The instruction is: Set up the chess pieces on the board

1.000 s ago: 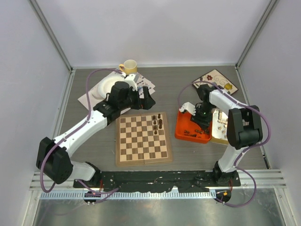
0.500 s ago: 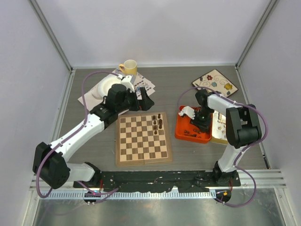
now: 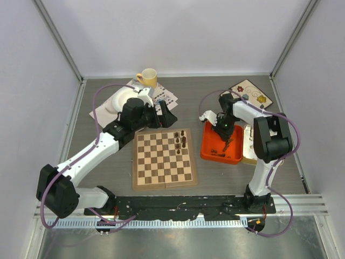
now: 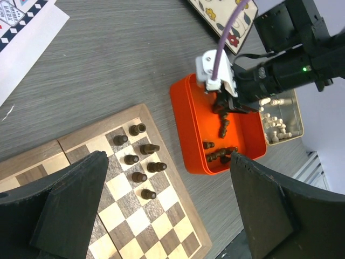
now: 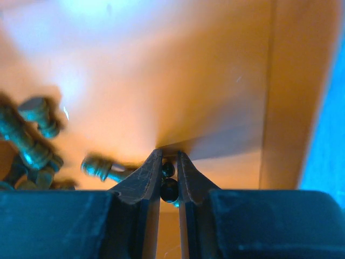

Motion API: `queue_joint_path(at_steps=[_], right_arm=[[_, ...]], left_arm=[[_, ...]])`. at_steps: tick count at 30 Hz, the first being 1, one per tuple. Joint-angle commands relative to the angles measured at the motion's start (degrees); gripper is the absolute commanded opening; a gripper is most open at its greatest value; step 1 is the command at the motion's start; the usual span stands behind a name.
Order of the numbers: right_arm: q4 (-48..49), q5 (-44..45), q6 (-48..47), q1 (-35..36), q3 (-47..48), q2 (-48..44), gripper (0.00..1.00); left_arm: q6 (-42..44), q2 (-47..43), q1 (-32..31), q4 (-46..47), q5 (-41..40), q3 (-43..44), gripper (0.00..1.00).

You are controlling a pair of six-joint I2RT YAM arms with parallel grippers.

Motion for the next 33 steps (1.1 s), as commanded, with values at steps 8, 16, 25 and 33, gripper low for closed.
queue_joint_path(at_steps=[8, 16, 25, 33], right_arm=[[2.1, -10.6, 13.5, 0.8, 11.5, 4.8, 0.38], [0.5, -13.6, 18.8, -0.4, 13.5, 3.2, 0.43], [3.8, -10.3, 18.9, 0.4, 7.8, 1.8, 0.4], [5.8, -5.2, 17.3, 1.8, 5.4, 1.7, 0.37]], left_arm=[[-2.1, -3.0, 0.3, 4.2, 2.2, -1.5, 1.0], [-2.6, -3.6, 0.3, 5.1, 2.8, -2.3, 1.0], [-3.4, -4.4, 0.3, 5.4, 3.5, -3.3, 1.0], [-3.8, -5.7, 0.3, 5.0, 3.0, -3.8, 0.99]])
